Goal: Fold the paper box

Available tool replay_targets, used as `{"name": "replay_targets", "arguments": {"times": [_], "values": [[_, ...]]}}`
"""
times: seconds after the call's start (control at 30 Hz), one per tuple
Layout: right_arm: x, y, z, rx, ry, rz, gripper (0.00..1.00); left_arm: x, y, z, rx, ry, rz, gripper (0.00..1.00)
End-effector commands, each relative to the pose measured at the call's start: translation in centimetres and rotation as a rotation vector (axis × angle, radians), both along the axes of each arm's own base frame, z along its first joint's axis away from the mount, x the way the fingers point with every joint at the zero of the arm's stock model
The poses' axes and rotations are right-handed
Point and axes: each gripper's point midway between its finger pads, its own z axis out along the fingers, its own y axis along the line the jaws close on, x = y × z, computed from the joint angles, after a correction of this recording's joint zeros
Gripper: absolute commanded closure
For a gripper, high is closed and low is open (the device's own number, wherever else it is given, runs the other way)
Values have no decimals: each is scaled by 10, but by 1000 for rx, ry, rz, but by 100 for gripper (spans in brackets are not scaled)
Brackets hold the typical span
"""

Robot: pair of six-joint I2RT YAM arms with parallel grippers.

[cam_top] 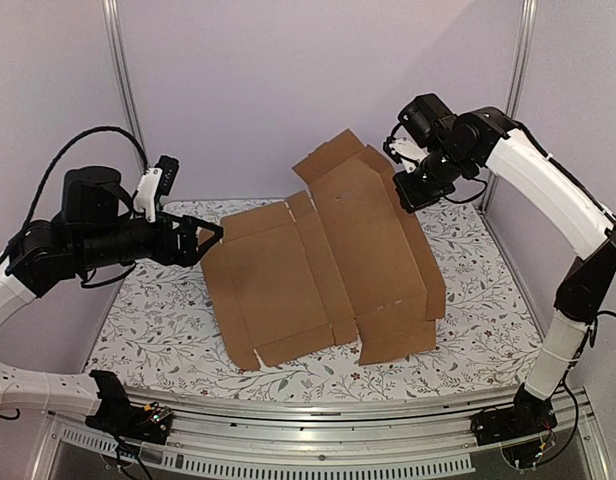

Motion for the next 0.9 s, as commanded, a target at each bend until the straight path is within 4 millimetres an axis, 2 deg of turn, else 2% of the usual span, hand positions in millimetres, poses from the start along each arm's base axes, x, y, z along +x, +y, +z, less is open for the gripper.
{"name": "replay_targets", "arguments": {"times": [0.0, 0.27, 0.47, 0.57, 0.87], "values": [[20, -16, 4, -251, -78, 20, 100, -5, 1, -11, 16, 26, -7, 1], [53, 19, -15, -442, -164, 145, 100, -9, 4, -11, 4, 27, -10, 0], [69, 53, -14, -569, -304, 215, 100, -12, 8, -12, -3, 31, -3, 0], [73, 76, -12, -626, -379, 284, 100, -13, 10, -11, -5, 29, 5, 1], [72, 116, -16, -796, -486, 439, 100, -12, 17, -18, 3, 30, 34, 1]]}}
